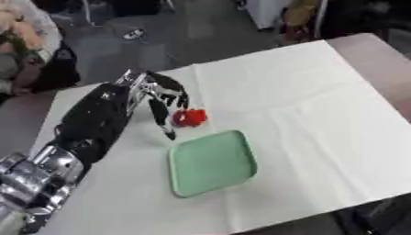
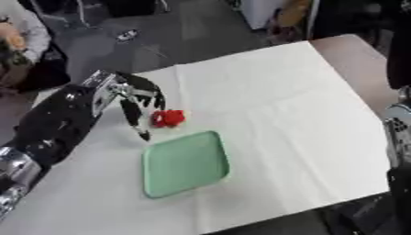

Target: Pick up objects on the table and place them in the box.

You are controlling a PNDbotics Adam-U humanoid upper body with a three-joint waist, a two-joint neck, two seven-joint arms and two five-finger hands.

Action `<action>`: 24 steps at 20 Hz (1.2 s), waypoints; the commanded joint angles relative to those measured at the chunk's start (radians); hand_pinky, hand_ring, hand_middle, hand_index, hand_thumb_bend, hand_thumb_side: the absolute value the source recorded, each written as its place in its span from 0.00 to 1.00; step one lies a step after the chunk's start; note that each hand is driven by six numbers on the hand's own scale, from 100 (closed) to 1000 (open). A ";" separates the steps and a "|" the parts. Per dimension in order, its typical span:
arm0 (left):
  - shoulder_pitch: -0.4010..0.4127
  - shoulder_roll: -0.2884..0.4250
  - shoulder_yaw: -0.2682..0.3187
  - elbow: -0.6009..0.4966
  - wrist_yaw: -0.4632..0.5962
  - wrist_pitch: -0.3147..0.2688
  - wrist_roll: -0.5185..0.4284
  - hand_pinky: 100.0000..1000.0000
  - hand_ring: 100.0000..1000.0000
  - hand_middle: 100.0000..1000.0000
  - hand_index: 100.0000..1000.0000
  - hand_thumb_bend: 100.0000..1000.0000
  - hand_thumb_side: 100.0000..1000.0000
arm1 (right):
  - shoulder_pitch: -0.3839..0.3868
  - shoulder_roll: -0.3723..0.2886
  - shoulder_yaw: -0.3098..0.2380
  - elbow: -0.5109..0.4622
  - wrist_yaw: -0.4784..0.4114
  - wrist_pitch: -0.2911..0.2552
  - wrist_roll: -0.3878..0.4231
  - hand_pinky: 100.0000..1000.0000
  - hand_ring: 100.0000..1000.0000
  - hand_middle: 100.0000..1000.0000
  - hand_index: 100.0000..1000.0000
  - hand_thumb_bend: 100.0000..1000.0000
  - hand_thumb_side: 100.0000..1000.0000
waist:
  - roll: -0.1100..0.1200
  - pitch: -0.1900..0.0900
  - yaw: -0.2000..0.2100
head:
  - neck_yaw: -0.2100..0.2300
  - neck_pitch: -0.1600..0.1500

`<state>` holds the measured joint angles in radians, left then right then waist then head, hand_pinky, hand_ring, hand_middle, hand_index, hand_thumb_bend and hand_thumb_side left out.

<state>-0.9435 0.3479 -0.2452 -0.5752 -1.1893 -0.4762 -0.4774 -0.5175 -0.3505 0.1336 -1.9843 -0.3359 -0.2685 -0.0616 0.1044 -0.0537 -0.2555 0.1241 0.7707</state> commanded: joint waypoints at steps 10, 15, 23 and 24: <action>-0.001 -0.006 0.068 0.041 -0.084 0.053 0.093 0.55 0.57 0.74 0.84 0.72 0.35 | -0.048 0.011 0.004 -0.016 -0.008 0.002 0.032 0.36 0.62 0.58 0.61 0.00 0.82 | 0.003 0.022 -0.022 | 0.051 -0.001; 0.001 -0.011 0.073 0.042 -0.078 0.057 0.108 0.28 0.32 0.43 0.62 0.44 0.32 | -0.053 0.010 0.004 -0.016 -0.010 0.001 0.039 0.36 0.61 0.57 0.61 0.00 0.82 | 0.005 0.028 -0.025 | 0.058 -0.001; -0.011 0.003 0.061 0.019 -0.078 0.079 0.219 0.00 0.00 0.14 0.39 0.00 0.52 | -0.044 0.000 0.001 -0.016 -0.007 0.002 0.039 0.36 0.59 0.56 0.60 0.00 0.82 | 0.003 0.023 -0.012 | 0.059 -0.001; -0.012 0.006 0.059 0.015 -0.079 0.075 0.229 0.00 0.00 0.14 0.39 0.00 0.51 | -0.042 -0.001 0.000 -0.016 -0.006 0.002 0.039 0.36 0.59 0.56 0.60 0.00 0.82 | 0.003 0.022 -0.009 | 0.057 -0.001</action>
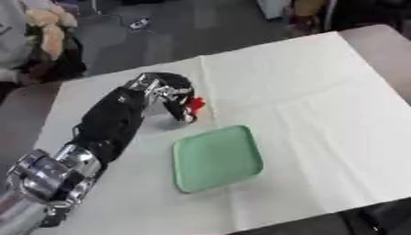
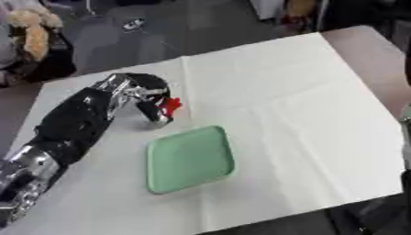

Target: Pick up objects on the table and place them in the box.

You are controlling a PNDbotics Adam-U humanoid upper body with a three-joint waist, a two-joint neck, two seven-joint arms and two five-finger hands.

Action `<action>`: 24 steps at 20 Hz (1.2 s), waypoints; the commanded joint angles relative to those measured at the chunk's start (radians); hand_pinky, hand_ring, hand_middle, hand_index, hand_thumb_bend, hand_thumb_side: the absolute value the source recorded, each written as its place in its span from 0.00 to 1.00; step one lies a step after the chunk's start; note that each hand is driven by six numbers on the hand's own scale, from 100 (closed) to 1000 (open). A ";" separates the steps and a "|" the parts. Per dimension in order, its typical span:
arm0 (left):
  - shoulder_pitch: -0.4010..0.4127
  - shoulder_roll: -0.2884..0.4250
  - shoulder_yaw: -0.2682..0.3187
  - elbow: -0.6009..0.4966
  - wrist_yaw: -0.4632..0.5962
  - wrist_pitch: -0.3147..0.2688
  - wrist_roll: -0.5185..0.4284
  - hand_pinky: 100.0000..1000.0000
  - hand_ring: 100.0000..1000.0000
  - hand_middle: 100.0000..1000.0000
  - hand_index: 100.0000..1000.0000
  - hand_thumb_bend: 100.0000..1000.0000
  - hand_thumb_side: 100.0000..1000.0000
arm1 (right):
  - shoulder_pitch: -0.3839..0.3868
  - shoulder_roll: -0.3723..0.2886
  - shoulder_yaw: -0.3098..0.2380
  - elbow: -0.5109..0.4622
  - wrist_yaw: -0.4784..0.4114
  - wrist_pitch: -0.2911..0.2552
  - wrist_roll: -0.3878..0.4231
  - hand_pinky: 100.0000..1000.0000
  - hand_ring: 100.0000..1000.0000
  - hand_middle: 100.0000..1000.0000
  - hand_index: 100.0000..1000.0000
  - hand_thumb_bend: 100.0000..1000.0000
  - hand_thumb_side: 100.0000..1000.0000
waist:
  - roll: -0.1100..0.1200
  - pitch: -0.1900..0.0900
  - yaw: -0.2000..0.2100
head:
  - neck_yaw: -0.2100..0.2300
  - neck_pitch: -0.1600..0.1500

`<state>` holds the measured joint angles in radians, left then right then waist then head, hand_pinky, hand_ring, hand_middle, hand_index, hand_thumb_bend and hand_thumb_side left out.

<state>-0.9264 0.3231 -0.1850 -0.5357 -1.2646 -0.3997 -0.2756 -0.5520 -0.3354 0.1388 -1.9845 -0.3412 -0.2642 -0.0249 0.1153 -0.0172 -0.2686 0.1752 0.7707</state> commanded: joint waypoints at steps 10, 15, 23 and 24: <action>-0.062 0.098 -0.108 -0.205 0.268 -0.069 -0.051 0.00 0.00 0.10 0.38 0.00 0.49 | 0.017 -0.034 -0.009 -0.016 0.008 -0.002 -0.002 0.36 0.59 0.56 0.60 0.00 0.82 | -0.009 -0.028 0.032 | -0.015 -0.001; -0.079 0.145 -0.224 -0.368 0.471 -0.050 -0.185 0.00 0.00 0.09 0.37 0.00 0.48 | 0.024 -0.042 -0.009 -0.016 0.011 0.001 -0.003 0.36 0.59 0.56 0.60 0.00 0.82 | -0.007 -0.032 0.040 | -0.020 -0.001; -0.083 0.196 -0.387 -0.577 0.694 0.009 -0.374 0.00 0.00 0.09 0.37 0.00 0.47 | 0.026 -0.048 -0.008 -0.016 0.011 0.002 -0.004 0.36 0.59 0.56 0.60 0.00 0.82 | -0.004 -0.036 0.042 | -0.028 -0.001; -0.083 0.200 -0.403 -0.597 0.710 0.017 -0.389 0.00 0.00 0.09 0.37 0.00 0.47 | 0.026 -0.048 -0.008 -0.016 0.011 0.002 -0.004 0.36 0.59 0.56 0.60 0.00 0.82 | -0.003 -0.036 0.042 | -0.027 -0.001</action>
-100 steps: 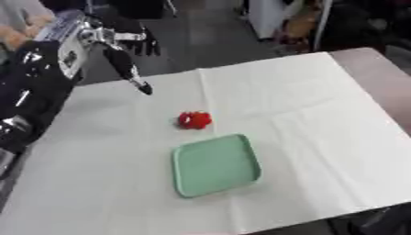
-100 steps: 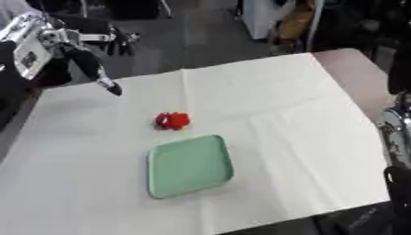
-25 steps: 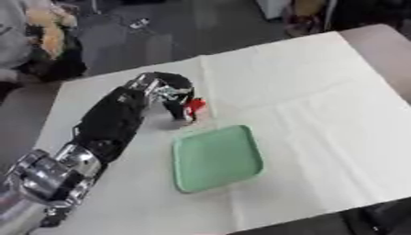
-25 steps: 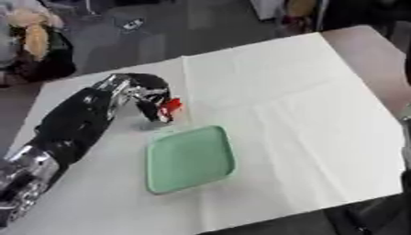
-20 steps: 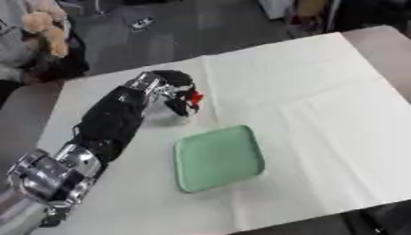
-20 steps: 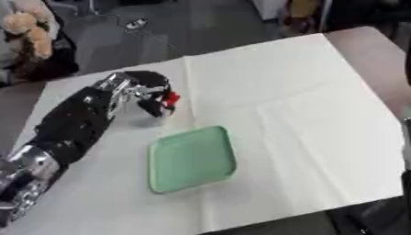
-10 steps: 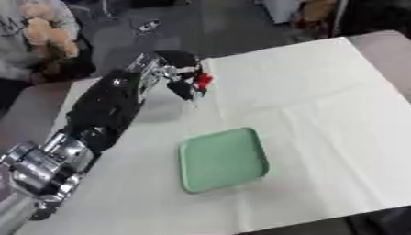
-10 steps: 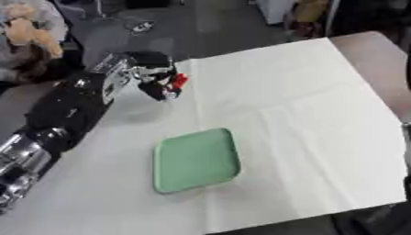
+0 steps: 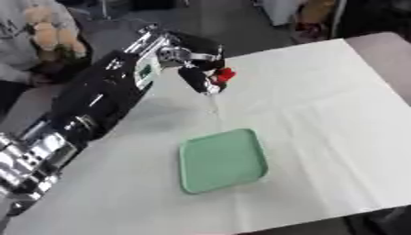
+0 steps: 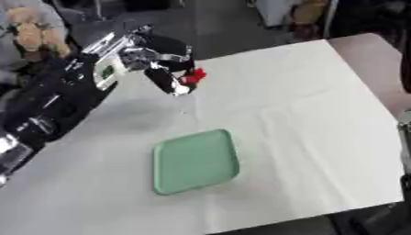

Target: Pick up objects on the table and place them in the box.

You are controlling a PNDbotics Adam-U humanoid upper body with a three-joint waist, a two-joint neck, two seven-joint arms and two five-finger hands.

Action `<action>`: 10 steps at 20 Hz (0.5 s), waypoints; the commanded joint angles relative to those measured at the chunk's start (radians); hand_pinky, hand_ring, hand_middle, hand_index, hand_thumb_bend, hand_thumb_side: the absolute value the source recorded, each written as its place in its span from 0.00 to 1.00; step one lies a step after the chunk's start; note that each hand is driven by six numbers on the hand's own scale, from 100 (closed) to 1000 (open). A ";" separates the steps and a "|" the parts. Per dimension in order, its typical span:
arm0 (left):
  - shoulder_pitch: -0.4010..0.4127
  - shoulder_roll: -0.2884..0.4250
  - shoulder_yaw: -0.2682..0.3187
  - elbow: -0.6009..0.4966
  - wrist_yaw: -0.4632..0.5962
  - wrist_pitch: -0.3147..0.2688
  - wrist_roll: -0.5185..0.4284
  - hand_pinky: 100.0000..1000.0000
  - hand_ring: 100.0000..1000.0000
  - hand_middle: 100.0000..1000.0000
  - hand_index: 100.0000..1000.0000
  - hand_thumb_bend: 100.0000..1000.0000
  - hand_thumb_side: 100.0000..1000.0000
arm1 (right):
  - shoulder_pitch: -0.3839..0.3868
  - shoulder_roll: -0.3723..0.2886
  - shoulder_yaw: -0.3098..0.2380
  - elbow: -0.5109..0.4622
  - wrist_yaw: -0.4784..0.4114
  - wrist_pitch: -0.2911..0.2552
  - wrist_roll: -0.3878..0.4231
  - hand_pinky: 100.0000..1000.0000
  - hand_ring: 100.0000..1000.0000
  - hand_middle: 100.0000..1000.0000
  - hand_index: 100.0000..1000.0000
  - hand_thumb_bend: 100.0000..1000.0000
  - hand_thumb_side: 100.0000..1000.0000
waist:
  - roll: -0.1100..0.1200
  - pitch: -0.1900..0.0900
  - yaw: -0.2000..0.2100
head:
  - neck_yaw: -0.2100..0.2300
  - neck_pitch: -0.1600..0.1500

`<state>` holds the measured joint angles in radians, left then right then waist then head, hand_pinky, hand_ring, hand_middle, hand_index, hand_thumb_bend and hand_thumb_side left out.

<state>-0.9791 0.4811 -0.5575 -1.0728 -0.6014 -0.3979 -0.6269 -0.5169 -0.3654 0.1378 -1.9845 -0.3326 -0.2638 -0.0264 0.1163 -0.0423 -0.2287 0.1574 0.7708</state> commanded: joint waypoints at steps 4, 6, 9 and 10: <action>-0.024 0.057 -0.082 -0.118 0.084 0.050 -0.079 0.00 0.00 0.09 0.37 0.00 0.45 | -0.009 -0.019 -0.007 -0.016 0.001 0.001 -0.003 0.36 0.59 0.56 0.60 0.00 0.82 | -0.002 -0.012 0.001 | -0.007 -0.001; -0.022 0.065 -0.104 -0.149 0.087 0.068 -0.093 0.00 0.00 0.09 0.38 0.00 0.44 | -0.009 -0.020 -0.006 -0.016 0.001 0.002 -0.003 0.36 0.59 0.56 0.60 0.00 0.82 | -0.002 -0.013 0.000 | -0.003 -0.001; -0.009 0.085 -0.129 -0.189 0.074 0.101 -0.108 0.00 0.00 0.10 0.38 0.00 0.44 | -0.008 -0.020 -0.007 -0.016 0.000 0.002 -0.004 0.36 0.59 0.56 0.60 0.00 0.82 | -0.001 -0.014 0.000 | -0.004 -0.001; -0.001 0.095 -0.135 -0.202 0.074 0.112 -0.109 0.00 0.00 0.10 0.38 0.00 0.44 | -0.008 -0.021 -0.008 -0.016 0.000 0.002 -0.005 0.36 0.59 0.56 0.60 0.00 0.82 | 0.000 -0.014 0.000 | -0.008 -0.001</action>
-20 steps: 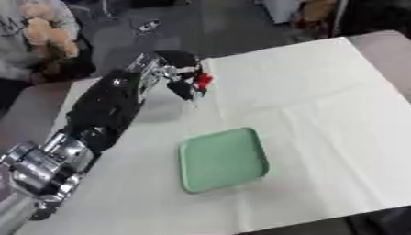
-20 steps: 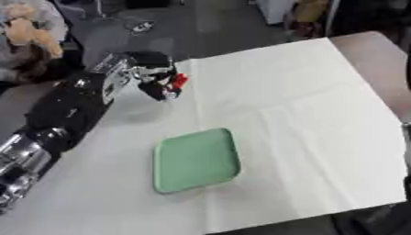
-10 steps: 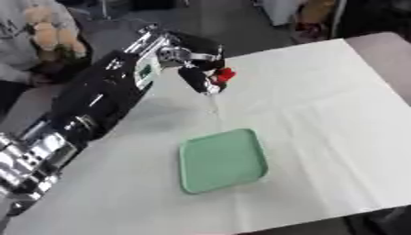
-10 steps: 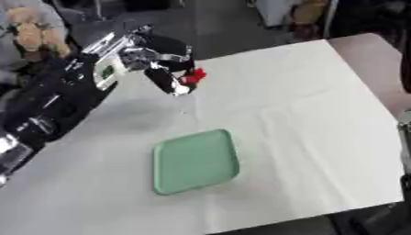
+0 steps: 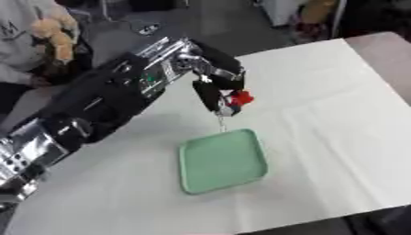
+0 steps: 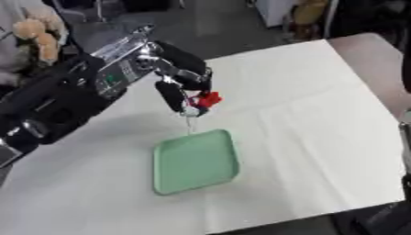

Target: Pick up objects on the table and place them in the box.

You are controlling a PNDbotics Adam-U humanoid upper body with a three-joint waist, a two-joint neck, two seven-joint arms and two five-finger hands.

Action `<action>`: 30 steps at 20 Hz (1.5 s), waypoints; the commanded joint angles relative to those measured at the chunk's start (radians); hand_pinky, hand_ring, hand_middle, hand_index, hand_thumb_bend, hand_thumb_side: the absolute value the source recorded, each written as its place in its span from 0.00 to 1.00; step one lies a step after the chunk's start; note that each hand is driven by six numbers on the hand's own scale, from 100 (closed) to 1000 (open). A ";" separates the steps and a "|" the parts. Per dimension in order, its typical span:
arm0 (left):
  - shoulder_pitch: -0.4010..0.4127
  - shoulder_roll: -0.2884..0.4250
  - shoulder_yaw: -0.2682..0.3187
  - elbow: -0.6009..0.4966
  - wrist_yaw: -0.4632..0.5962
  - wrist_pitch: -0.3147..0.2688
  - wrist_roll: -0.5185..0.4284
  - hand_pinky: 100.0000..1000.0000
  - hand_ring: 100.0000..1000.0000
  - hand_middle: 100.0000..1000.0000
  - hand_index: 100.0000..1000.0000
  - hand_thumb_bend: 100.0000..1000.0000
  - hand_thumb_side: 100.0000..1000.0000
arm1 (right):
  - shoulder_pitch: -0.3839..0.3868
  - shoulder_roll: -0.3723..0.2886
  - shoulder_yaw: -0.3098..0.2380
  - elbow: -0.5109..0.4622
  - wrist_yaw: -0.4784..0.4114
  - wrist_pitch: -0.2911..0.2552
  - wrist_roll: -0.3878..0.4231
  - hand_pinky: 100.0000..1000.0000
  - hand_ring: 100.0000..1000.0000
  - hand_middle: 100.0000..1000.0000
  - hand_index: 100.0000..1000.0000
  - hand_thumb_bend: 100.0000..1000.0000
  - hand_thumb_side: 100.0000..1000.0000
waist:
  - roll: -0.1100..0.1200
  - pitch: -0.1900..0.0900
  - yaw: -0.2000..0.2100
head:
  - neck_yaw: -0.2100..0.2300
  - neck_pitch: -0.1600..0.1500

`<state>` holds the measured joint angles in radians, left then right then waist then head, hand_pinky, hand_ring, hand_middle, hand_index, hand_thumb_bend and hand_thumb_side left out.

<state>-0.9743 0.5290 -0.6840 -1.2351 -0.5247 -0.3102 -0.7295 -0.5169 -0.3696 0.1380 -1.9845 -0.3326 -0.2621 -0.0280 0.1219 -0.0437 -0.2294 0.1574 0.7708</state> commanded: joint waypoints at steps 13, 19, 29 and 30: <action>0.143 0.158 -0.028 -0.226 0.009 0.145 0.105 0.00 0.00 0.10 0.38 0.00 0.45 | -0.008 -0.021 -0.009 -0.015 0.001 0.000 -0.005 0.36 0.59 0.56 0.60 0.00 0.82 | -0.008 -0.011 0.002 | -0.024 -0.001; 0.188 0.179 -0.028 -0.233 -0.005 0.151 0.105 0.00 0.00 0.10 0.39 0.00 0.44 | -0.008 -0.023 -0.009 -0.015 0.001 0.000 -0.005 0.36 0.59 0.56 0.60 0.00 0.82 | -0.009 -0.010 0.003 | -0.028 -0.001; 0.216 0.185 -0.039 -0.228 0.017 0.152 0.088 0.00 0.00 0.12 0.41 0.00 0.46 | -0.007 -0.025 -0.009 -0.015 0.003 0.000 -0.006 0.36 0.59 0.57 0.61 0.00 0.82 | -0.010 -0.010 0.003 | -0.037 -0.001; 0.216 0.185 -0.041 -0.228 0.024 0.152 0.086 0.00 0.00 0.12 0.41 0.00 0.46 | -0.007 -0.025 -0.009 -0.015 0.003 0.000 -0.006 0.36 0.59 0.57 0.61 0.00 0.82 | -0.010 -0.010 0.003 | -0.037 -0.001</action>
<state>-0.7477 0.6847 -0.7323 -1.4556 -0.5109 -0.1562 -0.6414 -0.5167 -0.3782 0.1331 -1.9845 -0.3326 -0.2607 -0.0315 0.1214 -0.0454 -0.2289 0.1296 0.7708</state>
